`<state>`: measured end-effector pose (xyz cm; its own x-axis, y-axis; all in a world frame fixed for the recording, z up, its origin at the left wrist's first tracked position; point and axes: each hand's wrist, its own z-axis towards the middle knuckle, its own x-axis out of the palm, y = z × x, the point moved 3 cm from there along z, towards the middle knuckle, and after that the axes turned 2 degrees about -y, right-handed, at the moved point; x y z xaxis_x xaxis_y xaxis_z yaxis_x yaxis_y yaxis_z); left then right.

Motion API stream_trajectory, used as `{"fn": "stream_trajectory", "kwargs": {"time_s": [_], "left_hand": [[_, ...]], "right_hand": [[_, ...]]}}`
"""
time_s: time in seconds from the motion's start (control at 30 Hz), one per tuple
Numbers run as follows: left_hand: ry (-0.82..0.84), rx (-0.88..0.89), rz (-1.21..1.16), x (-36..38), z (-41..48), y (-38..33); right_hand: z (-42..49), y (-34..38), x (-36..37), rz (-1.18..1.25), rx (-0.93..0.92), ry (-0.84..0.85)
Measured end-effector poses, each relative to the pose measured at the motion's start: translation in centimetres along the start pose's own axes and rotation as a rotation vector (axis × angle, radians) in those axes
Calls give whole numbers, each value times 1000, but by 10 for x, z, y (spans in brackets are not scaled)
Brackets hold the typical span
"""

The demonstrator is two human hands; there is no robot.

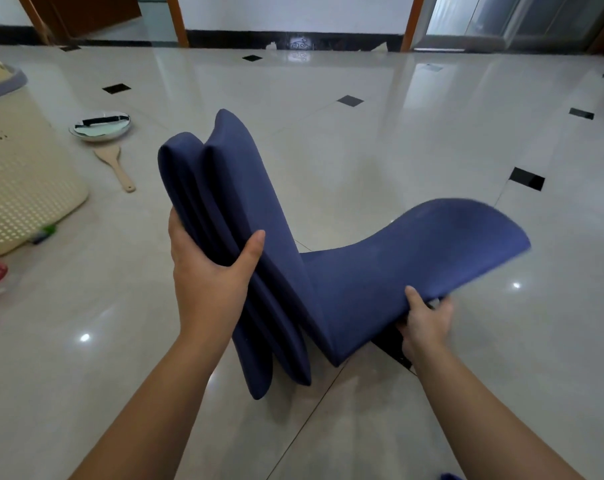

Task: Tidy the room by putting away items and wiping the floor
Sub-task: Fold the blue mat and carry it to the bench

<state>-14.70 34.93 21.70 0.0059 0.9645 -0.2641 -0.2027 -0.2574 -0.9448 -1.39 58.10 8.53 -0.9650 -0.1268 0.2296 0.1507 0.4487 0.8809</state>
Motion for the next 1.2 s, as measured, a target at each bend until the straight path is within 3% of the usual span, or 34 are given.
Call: {"fn": "stream_trajectory", "kwargs": {"time_s": [0.33,0.57,0.73,0.83,0.9,1.07,1.2], "left_hand": [[-65,-64,-58,-20,14,2],[-84,-112,27,-36,10,14],[-172,-170,150,-47,17,20],[-203,-230,160,-55,18,26],[-264,-283,85,-65,21,33],[-385,-442,-468,-89,33,49],[-225,-576,-864,-81,33,50]], "right_hand": [[-113,16,97,-823,-643,885],[-143,-1,112,-1047,-904,1049],[-161,-22,116,-1142,-883,1227],[-156,-32,118,-1114,-671,1312],[-149,-38,116,-971,-514,1278],[-110,-56,93,-897,-264,871],[-90,-25,90,-727,-348,672]]}}
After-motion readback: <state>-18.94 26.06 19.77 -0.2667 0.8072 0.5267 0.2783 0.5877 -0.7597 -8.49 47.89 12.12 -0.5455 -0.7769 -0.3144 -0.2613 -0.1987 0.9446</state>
